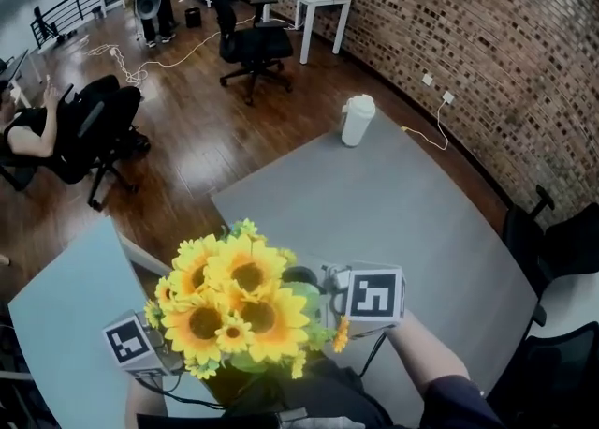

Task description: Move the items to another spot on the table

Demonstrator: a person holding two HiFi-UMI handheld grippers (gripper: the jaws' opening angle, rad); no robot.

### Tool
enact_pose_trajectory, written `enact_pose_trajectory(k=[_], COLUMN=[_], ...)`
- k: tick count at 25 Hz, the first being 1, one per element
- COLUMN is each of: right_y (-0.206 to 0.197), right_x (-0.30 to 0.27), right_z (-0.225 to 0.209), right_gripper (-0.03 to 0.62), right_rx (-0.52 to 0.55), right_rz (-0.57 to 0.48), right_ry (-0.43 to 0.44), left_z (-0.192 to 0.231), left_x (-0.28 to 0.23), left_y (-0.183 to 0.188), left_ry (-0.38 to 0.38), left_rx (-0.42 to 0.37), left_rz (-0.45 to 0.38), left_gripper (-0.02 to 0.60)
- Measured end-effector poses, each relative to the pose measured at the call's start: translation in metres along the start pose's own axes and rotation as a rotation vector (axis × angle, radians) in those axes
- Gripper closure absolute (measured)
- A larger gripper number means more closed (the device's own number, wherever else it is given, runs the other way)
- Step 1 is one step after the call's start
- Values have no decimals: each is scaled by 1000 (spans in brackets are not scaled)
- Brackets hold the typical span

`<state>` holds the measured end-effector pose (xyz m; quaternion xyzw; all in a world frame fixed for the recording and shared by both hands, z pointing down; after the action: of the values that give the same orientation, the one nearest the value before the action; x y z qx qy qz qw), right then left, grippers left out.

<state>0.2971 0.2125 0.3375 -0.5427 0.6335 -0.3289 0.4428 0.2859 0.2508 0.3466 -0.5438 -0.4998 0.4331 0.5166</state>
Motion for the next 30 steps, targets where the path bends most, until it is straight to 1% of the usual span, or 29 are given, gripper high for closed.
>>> enact_pose_trajectory(k=[2,5,8,11,14,16,18,21,23,26,30], right_y=[-6,-15,-13,1,11,20,27,22,17,24,42], right_x=[-7,-23,-40,-39,-32,-30,-34,-45,-55,-73,-107], right_z=[-7,-12,-18,-31,-34,-32,-30,-32,-40,-48,-66], right_gripper=[125,125,125,125,123,125,125,125,125,124,125], right_rx=[1,-3,-10,13,24,25,46,80,78,60,50], right_rz=[-21,-55,-47,-46,-28,-33,-40,-10,-10,-23,22], right_ry=[63,160,255,338,396,428,451,466,469,473,455], left_z=[5,4,7,18,20,20,20,22,27,37,64], left_x=[7,24,44,38,22,21,25,33,41,60,93], left_y=[-8,-21,-28,-14,2,8,15,15,10,5,6], left_ry=[56,133,229,286,314,337,359,389,412,437,451], left_rx=[4,29,42,56,112,119,108,86,85,89,97], left_rz=[31,88,158,214,238,248,259,281,265,228,191], left_gripper=[98,98,98,98,98,98,98,98,98,98,100])
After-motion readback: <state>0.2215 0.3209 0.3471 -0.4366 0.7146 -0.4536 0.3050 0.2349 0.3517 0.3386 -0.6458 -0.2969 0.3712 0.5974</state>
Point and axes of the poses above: the fingertips, and each gripper's own axes: x backward along the fingers, z to its left, y out of its top, the point moved 1 cm from there along x, backward along the fingers, and after that the axes turned 15 degrees about -x, right-handed, at the moved point
